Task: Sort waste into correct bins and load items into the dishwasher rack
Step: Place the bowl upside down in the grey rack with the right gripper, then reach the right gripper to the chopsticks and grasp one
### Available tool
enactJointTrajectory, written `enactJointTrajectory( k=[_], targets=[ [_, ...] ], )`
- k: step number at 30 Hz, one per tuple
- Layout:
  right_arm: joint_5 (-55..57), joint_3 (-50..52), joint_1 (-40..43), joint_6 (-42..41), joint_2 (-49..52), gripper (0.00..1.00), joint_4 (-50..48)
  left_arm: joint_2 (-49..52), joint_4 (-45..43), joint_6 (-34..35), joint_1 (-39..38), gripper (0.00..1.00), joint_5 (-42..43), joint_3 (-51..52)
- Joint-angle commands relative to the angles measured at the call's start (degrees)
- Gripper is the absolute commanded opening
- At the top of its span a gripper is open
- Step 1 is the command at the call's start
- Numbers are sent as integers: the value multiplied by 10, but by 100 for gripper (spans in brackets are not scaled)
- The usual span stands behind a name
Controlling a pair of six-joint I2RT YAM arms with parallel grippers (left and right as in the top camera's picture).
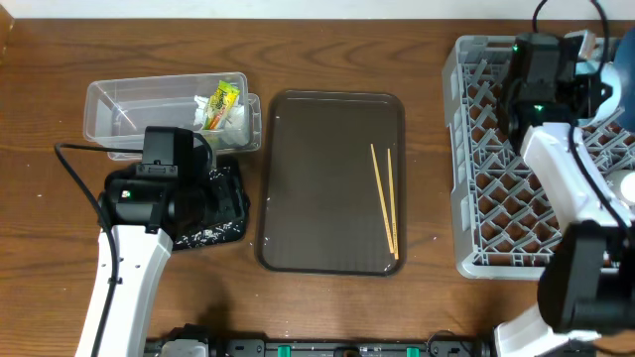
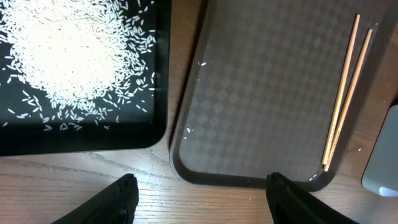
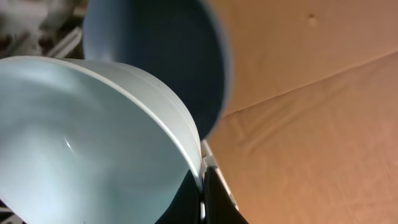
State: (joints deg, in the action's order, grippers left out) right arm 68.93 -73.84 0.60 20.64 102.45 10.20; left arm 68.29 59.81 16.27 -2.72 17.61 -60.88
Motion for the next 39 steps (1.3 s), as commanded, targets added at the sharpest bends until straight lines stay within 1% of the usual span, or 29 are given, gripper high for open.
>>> enactJointTrajectory(
  k=[1,6,9,12,14,16,18,20,22,24,27,30,32,35,38,39],
  targets=[
    [16,-4,5,2,35,1,-2,2,2,-7,2,68,-6,-1],
    [15,-4,-8,-14,62,1,0,2,1,-7,2,69,-6,-1],
    [8,-3,-18,-40,66,1,19,2,1,-7,2,69,-6,-1],
    [-5,-3,-30,-81,66,1,63,2,1,-7,2,69,-6,-1],
    [-21,-3,-40,-117,66,2,111,2,1,-7,2,69,-6,-1],
    [-48,-3,-45,-134,66,10,150,2,1,-7,2,69,-6,-1],
    [-76,-3,-48,-156,66,23,194,2,1,-7,2,69,-6,-1],
    [-92,-3,-49,-183,66,29,231,2,1,-7,2,69,-6,-1],
    [-94,-3,-49,-200,64,38,249,2,1,-7,2,69,-6,-1],
    [-94,-3,-50,-200,58,42,257,2,1,-7,2,69,-6,-1],
    [-109,-4,-53,-199,34,50,261,2,1,-7,2,69,-6,-1],
    [-186,-4,-53,-197,-11,59,264,2,2,-7,2,69,-6,-1],
    [-259,-4,-54,-197,-48,73,269,2,2,-7,2,69,-6,-1],
    [-391,-4,-61,-197,-104,74,275,2,2,-7,2,69,-6,-1],
    [-546,-4,-75,-198,-157,70,288,2,2,-7,2,69,-6,-1],
    [-609,-4,-81,-198,-171,70,292,2,2,-7,2,69,-6,-1]
  ],
)
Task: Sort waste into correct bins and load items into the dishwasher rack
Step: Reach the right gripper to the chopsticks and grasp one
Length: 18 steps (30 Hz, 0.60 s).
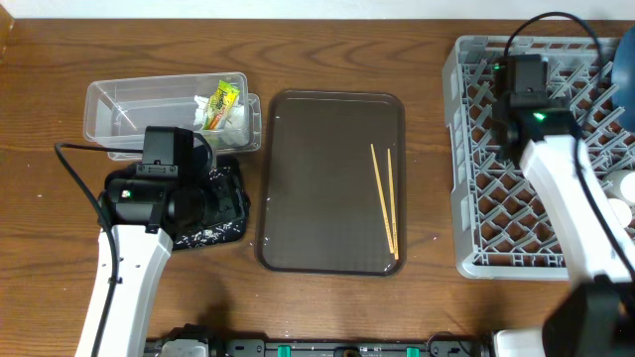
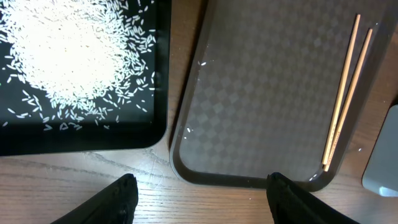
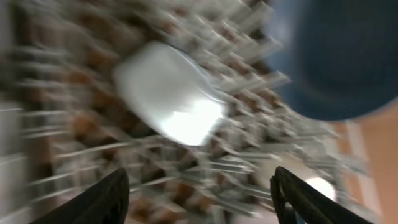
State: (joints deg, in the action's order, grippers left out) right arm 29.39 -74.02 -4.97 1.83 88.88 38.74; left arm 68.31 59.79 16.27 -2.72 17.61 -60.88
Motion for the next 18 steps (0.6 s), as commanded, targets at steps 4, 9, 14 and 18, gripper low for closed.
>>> enactJointTrajectory(
  k=[4,9,14,18],
  targets=[
    [-427,-2,-57,-16,-58,73,14,2,2,-7,2,70,-6,-1],
    [-489,16,-125,-47,-43,60,15,2,2,-7,2,70,-6,0],
    [-394,48,-195,-113,-2,59,14,2,2,-7,2,70,-6,0],
    [-357,55,-232,-145,45,56,13,2,2,-7,2,70,-6,0]
  ],
)
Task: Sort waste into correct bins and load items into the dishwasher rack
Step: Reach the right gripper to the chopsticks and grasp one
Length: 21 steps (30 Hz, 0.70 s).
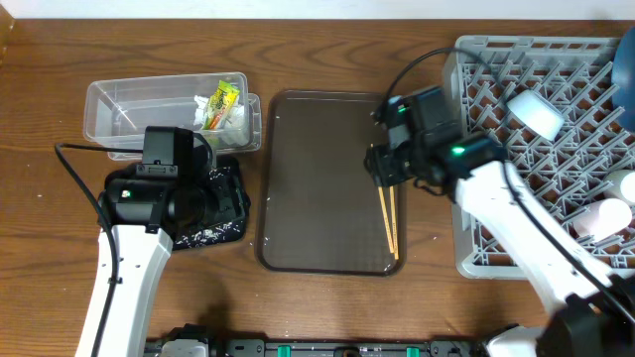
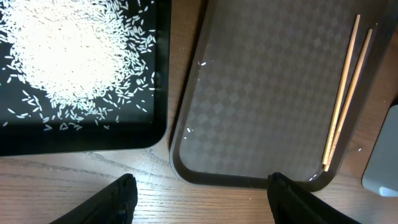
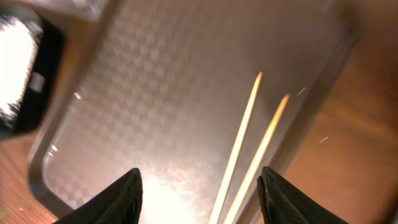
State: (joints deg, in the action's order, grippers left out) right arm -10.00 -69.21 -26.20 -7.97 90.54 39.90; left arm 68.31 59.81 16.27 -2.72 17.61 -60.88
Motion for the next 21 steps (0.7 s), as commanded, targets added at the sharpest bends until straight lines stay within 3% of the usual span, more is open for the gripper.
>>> enactJointTrajectory(
  k=[1,7,17,21],
  targets=[
    [45,7,-26,-53,40,55,2,2,2,-7,2,69,-6,0],
    [103,7,-46,-101,111,55,1,2,2,-7,2,70,-6,0],
    [76,7,-53,-109,211,49,2,2,1,-7,2,70,-6,0],
    [76,7,-62,-109,237,34,11,2,1,-8,2,70,-6,0]
  ],
)
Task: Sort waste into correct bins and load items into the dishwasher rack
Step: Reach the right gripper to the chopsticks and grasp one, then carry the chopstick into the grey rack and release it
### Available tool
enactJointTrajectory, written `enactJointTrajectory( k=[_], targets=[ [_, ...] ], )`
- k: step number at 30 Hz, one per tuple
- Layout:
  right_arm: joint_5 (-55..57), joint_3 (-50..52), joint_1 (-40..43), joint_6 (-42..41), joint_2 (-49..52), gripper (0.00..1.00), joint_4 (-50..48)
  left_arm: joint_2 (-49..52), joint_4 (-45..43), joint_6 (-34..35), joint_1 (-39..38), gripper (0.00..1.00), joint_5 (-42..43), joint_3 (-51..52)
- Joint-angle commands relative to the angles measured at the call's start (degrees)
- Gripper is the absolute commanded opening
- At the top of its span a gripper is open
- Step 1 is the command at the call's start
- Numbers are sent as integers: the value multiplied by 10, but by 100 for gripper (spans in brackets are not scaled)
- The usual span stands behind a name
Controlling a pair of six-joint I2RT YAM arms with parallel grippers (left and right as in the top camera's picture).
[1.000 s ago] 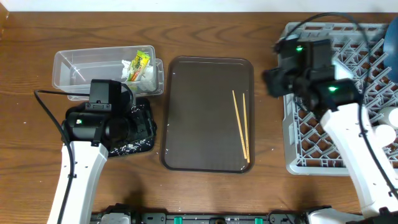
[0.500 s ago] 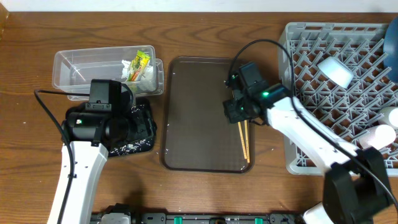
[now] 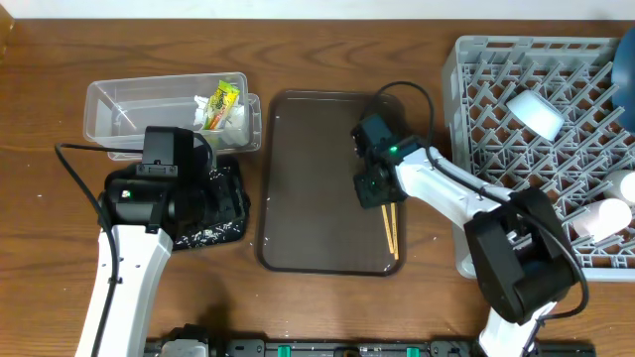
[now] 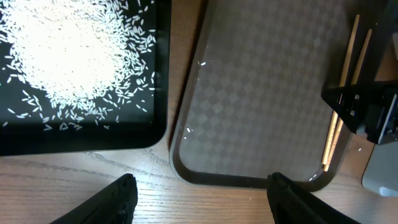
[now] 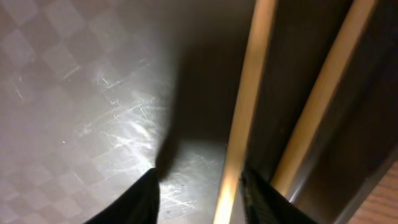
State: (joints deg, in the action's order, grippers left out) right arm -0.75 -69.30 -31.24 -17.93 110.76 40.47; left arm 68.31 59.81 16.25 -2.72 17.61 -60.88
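Two wooden chopsticks (image 3: 390, 226) lie side by side on the right half of the brown tray (image 3: 317, 178). My right gripper (image 3: 375, 188) is down on the tray, open, its fingers straddling the left chopstick (image 5: 245, 112); the other chopstick (image 5: 323, 106) lies just outside the right finger (image 5: 252, 186). The right gripper (image 5: 200, 186) holds nothing. My left gripper (image 4: 202, 199) hangs open and empty over bare wood by the tray's near left corner (image 4: 180, 168). The chopsticks (image 4: 336, 134) and the right gripper (image 4: 364, 112) also show in the left wrist view.
A grey dish rack (image 3: 476, 149) at the right holds a pale blue bowl (image 3: 536, 114) and white cups (image 3: 600, 220). A black tray of rice (image 4: 74, 68) lies left of the brown tray. Behind it stands a clear bin (image 3: 119, 109) with wrappers (image 3: 218, 104).
My right gripper was above the tray beside the chopsticks; now it is low on the tray surface with one chopstick between its open fingers. The left arm has not moved.
My right gripper held the pale blue bowl over the rack's far right. Then it hung open above the rack with the bowl lying in it. Then it was over the brown tray, and now down at the chopsticks. The left gripper stayed open throughout.
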Motion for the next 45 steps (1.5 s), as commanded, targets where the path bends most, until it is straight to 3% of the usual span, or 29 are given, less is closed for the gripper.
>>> enactJointTrajectory(
  k=[1,8,14,19,30,39,45],
  targets=[
    [-17,8,-14,-10,37,29,7,2,1,-7,2,70,-6,0],
    [-12,7,-20,-30,38,1,14,2,2,-7,2,70,-6,0],
    [-54,-17,-15,-32,7,1,43,2,1,-7,2,70,-6,0],
    [-49,-40,0,-26,-77,1,58,2,2,-7,2,70,-6,0],
    [101,-41,112,12,-264,1,150,2,1,-7,2,70,-6,0],
    [109,-33,252,86,-258,1,177,2,2,-7,2,70,-6,0],
    [108,-29,290,125,-219,1,170,2,2,-7,2,70,-6,0]
  ],
)
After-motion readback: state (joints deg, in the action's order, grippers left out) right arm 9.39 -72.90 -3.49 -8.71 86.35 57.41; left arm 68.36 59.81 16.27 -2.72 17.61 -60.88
